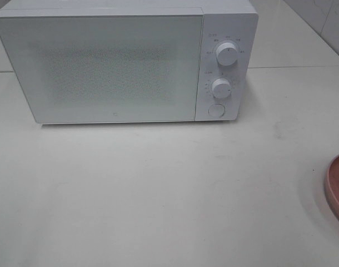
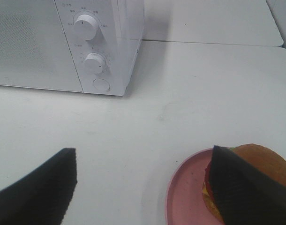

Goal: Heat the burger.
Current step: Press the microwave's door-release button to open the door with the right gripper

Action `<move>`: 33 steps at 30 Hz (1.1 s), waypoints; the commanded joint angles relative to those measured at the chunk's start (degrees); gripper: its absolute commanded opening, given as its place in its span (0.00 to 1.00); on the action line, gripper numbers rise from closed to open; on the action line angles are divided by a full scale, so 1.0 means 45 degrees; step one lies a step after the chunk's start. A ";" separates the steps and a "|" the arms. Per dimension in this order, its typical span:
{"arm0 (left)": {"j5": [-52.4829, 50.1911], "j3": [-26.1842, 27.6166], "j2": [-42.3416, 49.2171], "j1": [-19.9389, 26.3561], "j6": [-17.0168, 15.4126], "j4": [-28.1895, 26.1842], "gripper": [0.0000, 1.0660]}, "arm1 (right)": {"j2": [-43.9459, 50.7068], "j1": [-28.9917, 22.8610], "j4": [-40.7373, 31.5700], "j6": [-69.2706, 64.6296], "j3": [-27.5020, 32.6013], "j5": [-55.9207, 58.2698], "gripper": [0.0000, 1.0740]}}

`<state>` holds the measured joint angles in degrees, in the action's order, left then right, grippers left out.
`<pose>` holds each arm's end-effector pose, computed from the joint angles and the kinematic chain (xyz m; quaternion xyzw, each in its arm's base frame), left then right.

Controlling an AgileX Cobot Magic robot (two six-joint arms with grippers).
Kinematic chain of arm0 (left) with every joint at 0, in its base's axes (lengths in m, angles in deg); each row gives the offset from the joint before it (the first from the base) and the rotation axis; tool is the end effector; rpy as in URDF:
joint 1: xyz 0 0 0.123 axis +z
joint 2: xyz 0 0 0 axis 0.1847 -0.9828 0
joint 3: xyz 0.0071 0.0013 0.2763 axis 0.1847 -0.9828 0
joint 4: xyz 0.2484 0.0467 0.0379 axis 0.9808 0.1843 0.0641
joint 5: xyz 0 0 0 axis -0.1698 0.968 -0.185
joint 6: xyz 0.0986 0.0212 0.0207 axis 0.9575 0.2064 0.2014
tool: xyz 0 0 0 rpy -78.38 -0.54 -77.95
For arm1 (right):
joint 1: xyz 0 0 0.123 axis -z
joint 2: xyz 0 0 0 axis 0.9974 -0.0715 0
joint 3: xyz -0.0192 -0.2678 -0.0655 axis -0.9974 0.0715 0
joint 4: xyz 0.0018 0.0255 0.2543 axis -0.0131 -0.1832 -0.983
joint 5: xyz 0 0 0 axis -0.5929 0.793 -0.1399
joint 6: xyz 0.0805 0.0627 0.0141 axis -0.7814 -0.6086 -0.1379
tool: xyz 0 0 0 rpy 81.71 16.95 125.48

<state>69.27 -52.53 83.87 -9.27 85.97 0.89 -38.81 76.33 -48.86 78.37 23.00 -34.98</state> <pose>0.0142 -0.0151 0.2791 0.0410 0.8448 -0.0498 0.5312 0.0801 0.0127 0.2983 -0.0521 0.8298 0.0529 0.5530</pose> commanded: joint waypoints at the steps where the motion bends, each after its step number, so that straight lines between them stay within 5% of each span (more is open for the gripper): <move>1: 0.0025 -0.0025 0.0089 0.0025 -0.0038 -0.0115 0.91 | -0.0955 -0.0038 -0.0025 -0.0153 -0.0038 -0.0980 0.71; 33: 0.0025 -0.0025 0.0089 0.0025 -0.0038 -0.0115 0.91 | -0.8403 -0.0038 -0.0025 -0.0153 -0.0038 -0.7818 0.71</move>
<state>69.27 -52.53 83.87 -9.27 85.97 0.89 -74.68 76.33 -48.86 78.31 23.00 -66.21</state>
